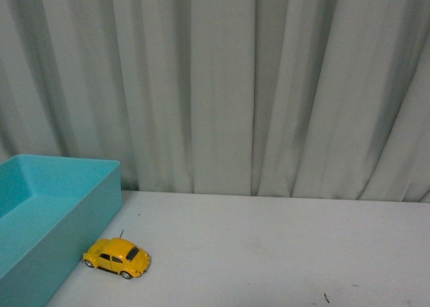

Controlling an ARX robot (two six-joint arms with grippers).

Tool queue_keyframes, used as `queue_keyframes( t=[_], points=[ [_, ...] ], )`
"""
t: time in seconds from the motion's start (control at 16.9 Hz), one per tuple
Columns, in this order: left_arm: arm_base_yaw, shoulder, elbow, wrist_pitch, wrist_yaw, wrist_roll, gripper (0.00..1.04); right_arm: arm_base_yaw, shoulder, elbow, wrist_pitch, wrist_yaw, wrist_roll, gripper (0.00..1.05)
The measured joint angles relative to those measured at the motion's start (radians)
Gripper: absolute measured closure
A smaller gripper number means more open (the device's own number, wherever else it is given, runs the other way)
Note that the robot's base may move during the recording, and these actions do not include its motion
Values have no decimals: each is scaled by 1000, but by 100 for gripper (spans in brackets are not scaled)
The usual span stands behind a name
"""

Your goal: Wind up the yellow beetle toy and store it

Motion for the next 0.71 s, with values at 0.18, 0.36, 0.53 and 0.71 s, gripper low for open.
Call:
queue_keyframes(
  t=[0.18,0.36,0.53,0.71],
  points=[
    [0,0,0,0,-1,0,7,0,-1,-1,-4,0,0,101],
    [0,0,0,-1,-1,0,7,0,-1,-1,-4,0,0,65],
    [0,0,0,0,-1,0,7,0,-1,-1,-4,0,0,27],
    [0,0,0,-1,-1,0,7,0,-1,-1,-4,0,0,7]
  ],
)
